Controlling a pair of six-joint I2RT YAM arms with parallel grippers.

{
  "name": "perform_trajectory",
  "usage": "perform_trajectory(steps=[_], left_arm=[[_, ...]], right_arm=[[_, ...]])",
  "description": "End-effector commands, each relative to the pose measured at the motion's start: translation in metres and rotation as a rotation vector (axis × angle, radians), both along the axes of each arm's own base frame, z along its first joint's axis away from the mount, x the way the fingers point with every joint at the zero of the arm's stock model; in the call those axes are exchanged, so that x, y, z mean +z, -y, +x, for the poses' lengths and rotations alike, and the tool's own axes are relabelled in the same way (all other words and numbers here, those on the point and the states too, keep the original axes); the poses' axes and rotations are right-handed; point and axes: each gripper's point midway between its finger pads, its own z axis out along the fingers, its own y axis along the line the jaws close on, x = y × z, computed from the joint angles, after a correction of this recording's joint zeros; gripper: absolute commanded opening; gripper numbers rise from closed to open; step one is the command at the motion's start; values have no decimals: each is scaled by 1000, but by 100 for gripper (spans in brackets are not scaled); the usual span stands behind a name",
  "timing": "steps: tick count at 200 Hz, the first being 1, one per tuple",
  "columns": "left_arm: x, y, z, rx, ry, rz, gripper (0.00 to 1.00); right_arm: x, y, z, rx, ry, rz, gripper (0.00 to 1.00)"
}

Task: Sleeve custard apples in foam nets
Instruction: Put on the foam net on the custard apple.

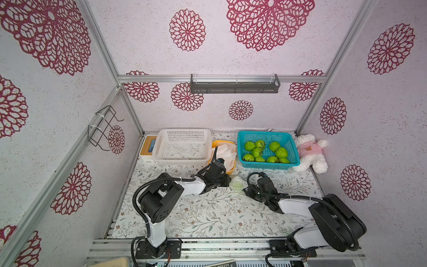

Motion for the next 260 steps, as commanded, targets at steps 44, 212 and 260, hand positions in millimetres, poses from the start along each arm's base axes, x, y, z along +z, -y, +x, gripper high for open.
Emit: perform_trajectory(steps=[44,212,260], left_arm=[[1,-5,11,23,6,6,45],[70,-45,-6,66,151,20,93],[117,-76,-13,104,277,69,97]], right_arm=[[38,38,-5,-59,130,-141,66],[114,0,15,224,487,-166,99],[86,-4,34,191,382,-201,94]])
